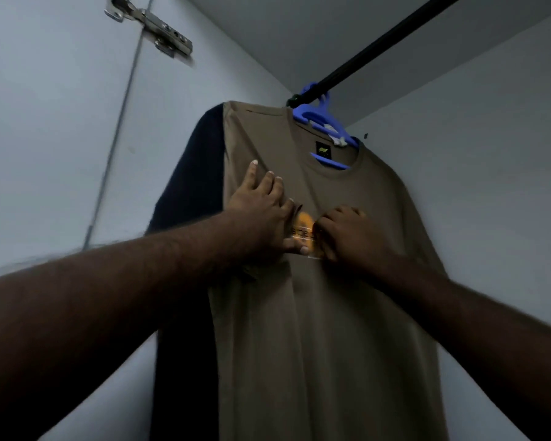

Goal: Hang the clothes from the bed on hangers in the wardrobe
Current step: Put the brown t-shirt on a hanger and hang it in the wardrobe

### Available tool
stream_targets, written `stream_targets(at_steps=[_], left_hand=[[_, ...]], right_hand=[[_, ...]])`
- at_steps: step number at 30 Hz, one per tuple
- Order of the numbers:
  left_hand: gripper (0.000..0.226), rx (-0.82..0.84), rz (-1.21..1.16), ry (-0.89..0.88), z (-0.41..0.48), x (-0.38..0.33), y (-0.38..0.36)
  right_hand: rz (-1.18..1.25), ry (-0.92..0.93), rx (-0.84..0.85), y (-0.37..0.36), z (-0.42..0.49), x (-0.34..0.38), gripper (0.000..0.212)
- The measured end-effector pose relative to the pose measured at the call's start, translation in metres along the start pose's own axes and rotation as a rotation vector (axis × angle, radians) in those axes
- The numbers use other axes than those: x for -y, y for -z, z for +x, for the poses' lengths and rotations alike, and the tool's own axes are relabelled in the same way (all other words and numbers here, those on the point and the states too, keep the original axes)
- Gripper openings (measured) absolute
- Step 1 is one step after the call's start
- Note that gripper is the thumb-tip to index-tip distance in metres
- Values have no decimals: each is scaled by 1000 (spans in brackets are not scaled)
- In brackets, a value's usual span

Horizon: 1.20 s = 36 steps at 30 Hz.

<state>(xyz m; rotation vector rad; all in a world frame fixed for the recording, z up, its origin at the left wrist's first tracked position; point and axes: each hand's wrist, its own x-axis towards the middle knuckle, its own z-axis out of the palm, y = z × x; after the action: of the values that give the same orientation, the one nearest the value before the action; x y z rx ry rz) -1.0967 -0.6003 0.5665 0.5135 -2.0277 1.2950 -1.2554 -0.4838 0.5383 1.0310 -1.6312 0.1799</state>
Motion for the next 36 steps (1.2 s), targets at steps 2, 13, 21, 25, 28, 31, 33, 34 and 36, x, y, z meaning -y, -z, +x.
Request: stream_targets(at_steps=[2,13,21,25,28,31,33,34,36], left_hand=[[97,-10,-63,-55,17,-13,6],[66,-230,-384,-318,90,-98,30],[53,-297,-519,-324,115,-144,23],[30,-424,-1063,-151,119,-164,16],[42,-248,-1614,80,125,-169,17],[45,50,-1946,178,129,-169,21],[26,78,-1957,180,132,-169,23],[15,48,-1952,202,135,-168,23],[22,3,-1957,247,140,-167,21]], right_hand=[[-13,-53,-11,1,-11,-24,28],[336,-900,4,-12,-88,-160,36],[802,-975,164,-49,-86,-171,47],[643,-887,-256,-75,-87,-159,26],[474,-693,-429,-71,-90,-125,9],[445,-409,-447,-58,-90,-94,8],[411,-240,-390,-48,-90,-84,10],[405,-172,-370,-43,-92,-83,11],[436,-128,-425,-35,-97,-88,17]])
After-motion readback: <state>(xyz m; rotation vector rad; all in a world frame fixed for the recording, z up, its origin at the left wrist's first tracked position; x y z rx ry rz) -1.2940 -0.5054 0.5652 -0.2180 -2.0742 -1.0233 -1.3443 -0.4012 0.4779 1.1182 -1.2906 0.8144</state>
